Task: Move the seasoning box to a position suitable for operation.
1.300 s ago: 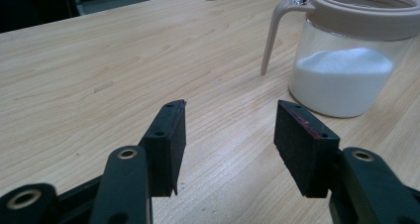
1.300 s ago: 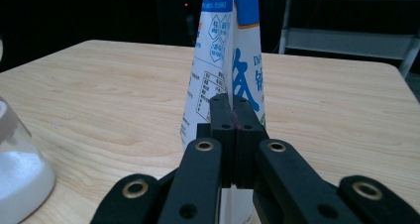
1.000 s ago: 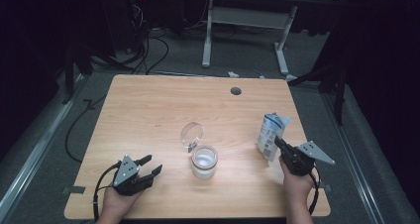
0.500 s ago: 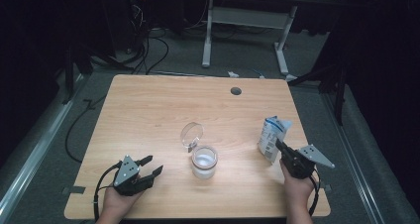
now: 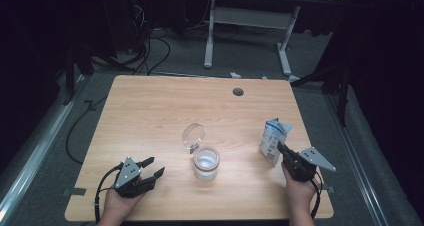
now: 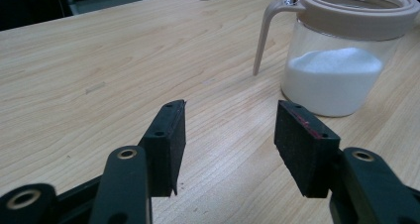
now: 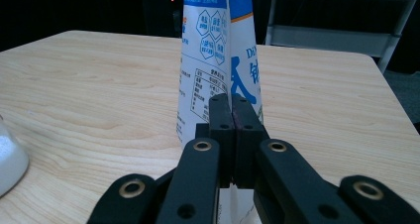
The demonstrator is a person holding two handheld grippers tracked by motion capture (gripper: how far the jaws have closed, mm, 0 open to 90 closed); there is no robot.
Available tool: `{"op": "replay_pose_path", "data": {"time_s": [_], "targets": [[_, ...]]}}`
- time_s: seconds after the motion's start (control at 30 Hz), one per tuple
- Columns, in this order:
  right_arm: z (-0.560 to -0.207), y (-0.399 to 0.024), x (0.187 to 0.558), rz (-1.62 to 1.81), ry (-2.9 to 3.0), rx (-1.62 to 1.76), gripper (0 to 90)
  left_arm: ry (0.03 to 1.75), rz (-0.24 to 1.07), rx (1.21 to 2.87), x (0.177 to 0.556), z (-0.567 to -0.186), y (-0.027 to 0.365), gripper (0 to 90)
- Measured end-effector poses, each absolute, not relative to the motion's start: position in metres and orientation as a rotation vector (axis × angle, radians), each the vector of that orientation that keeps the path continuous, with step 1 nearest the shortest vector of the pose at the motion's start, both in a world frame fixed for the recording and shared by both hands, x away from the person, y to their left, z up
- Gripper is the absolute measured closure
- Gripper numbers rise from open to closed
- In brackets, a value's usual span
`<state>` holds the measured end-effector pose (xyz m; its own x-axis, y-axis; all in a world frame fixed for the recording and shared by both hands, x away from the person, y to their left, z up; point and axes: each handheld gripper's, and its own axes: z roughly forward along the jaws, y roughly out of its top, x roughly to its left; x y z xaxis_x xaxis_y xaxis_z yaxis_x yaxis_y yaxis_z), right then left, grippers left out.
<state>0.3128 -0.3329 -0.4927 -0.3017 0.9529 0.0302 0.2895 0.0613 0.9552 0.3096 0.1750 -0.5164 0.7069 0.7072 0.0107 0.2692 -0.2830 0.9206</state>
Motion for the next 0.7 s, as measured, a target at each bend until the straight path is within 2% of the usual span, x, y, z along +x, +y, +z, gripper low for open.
{"op": "replay_pose_path", "data": {"time_s": [0.7], "targets": [[-0.4934, -0.3292, 0.3126, 1.24, 1.677, 1.253, 84.7, 0.763, 0.52, 1.857, 0.3095, -0.5163, 0.1754, 46.3]]}}
